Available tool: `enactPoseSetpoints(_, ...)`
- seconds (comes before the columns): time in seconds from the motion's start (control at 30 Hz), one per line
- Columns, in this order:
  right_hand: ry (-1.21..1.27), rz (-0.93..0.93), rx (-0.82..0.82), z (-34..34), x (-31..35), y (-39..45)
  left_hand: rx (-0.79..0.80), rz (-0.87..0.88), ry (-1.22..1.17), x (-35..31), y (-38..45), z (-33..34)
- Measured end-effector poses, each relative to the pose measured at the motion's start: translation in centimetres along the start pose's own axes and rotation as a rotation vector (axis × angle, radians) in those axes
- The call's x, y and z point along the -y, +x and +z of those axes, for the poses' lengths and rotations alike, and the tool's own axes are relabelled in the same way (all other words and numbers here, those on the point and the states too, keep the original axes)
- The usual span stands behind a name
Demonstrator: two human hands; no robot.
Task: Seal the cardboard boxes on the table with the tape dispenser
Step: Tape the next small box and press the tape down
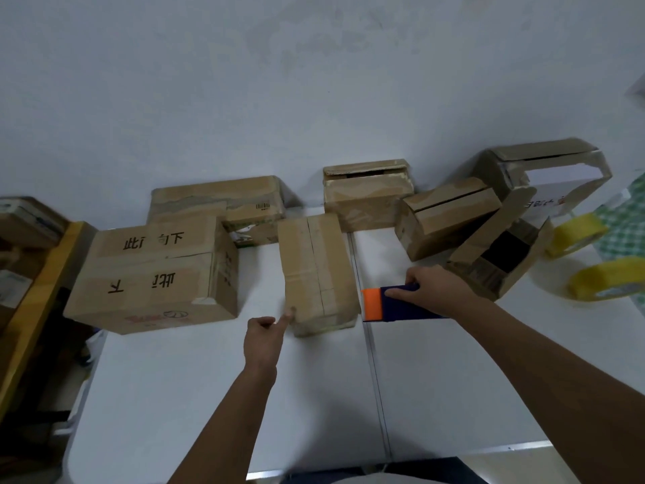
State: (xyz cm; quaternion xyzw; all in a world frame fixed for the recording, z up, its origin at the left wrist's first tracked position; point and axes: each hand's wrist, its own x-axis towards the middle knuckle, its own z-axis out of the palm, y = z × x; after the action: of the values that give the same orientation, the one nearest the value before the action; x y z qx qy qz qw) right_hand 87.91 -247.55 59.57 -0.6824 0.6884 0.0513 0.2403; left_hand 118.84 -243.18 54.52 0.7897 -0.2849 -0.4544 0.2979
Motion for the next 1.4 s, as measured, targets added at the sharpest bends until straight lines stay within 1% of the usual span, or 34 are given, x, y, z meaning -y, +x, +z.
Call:
enactPoseSetpoints(0.2,-0.009,0.010,0.017,0.7,0.0,1.2,-0.020,0.009,0.030,0.5,0.4,0.7)
enactPoseSetpoints(0.3,-0.019,0.022,0.040,0.9,0.3,1.5,-0.005,0.030,0.062,0.4,0.9,0.5)
enactPoseSetpoints(0.47,-0.016,0.036,0.055,1.7,1.0,1.1,0.026,0.053,0.145,-0.1,2.3,-1.0)
enactPoseSetpoints(0.77,0.048,0.065,0.037,4.1,3.1,-0.7,0.008,0.076,0.184,0.5,3.6,-3.6)
enactPoseSetpoints(0.9,0.045,0.072,0.029,4.3,3.3,-0.7,0.036,0.047,0.164,0.5,3.4,-3.7)
enactPoseSetpoints(1.03,0.038,0.059,0.033,4.3,3.6,-0.5,0.057,0.075,0.211,0.5,3.3,-4.1)
enactPoseSetpoints(1.13,0.037,0.063,0.038,4.6,3.6,-0.4,0.081,0.062,0.228,0.3,3.4,-4.4)
enactPoseSetpoints(1.3,0.020,0.071,0.047,4.6,3.8,-0.5,0.178,0.030,0.282,0.1,3.6,-4.9)
enactPoseSetpoints(1.4,0.024,0.071,0.038,4.7,4.0,-0.7,0.166,0.081,0.349,-0.5,3.2,-5.0)
